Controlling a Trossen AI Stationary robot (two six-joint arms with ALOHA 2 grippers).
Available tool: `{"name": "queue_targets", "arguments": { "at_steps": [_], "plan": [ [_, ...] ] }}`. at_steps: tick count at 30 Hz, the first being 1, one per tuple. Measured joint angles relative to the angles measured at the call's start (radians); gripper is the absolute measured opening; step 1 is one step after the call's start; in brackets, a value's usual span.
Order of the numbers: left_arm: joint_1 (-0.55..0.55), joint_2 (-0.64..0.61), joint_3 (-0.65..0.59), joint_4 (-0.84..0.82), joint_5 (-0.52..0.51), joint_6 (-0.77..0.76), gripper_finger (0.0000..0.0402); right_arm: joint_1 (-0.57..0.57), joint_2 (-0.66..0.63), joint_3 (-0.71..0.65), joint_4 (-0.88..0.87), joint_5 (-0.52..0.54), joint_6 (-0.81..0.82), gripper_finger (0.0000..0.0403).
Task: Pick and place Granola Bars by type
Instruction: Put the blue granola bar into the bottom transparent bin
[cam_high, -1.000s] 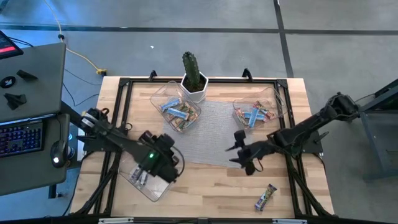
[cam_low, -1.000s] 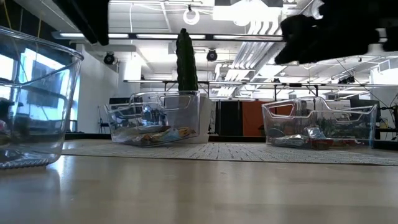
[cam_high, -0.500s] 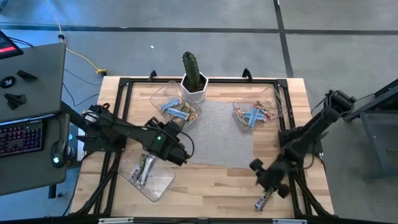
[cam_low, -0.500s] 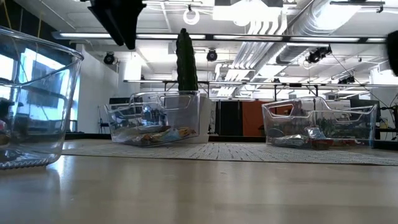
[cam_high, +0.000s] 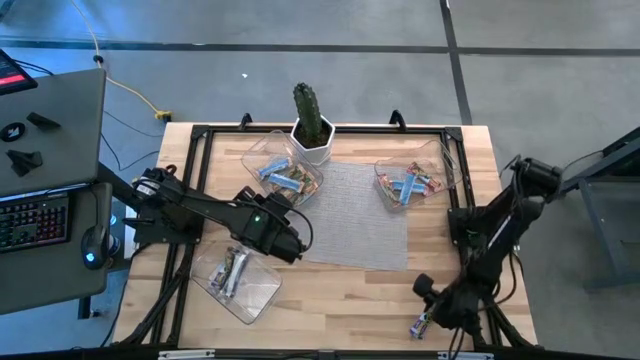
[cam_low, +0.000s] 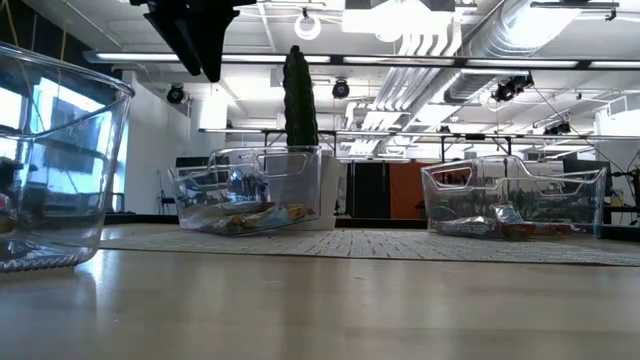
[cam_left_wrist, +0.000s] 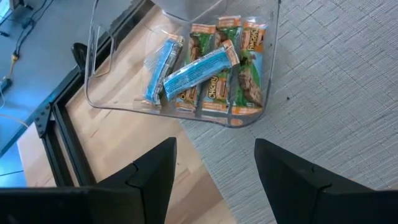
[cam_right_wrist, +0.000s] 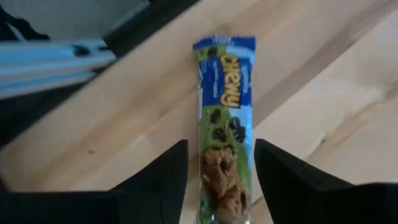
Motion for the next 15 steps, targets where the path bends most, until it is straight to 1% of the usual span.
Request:
{"name": "queue_targets", "arguments": {
  "at_steps": [4, 8, 12, 15],
  "plan": [
    [0.0, 0.0, 0.0, 0.0, 0.0, 0.0, 0.0211, 0.007, 0.077, 0.0, 0.024, 0.039, 0.0, 0.0169],
    [0.0, 0.0, 0.0, 0.007, 0.014, 0.0, 0.0211, 0.007, 0.128, 0.004, 0.046, 0.047, 0.0, 0.0166],
    [0.0, 0.0, 0.0, 0.006, 0.019, -0.001, 0.0211, 0.013, 0.137, 0.005, 0.05, 0.057, 0.0, 0.0158],
    [0.0, 0.0, 0.0, 0.005, 0.019, -0.001, 0.0211, 0.014, 0.129, 0.003, 0.054, 0.057, -0.001, 0.014]
  ]
}}
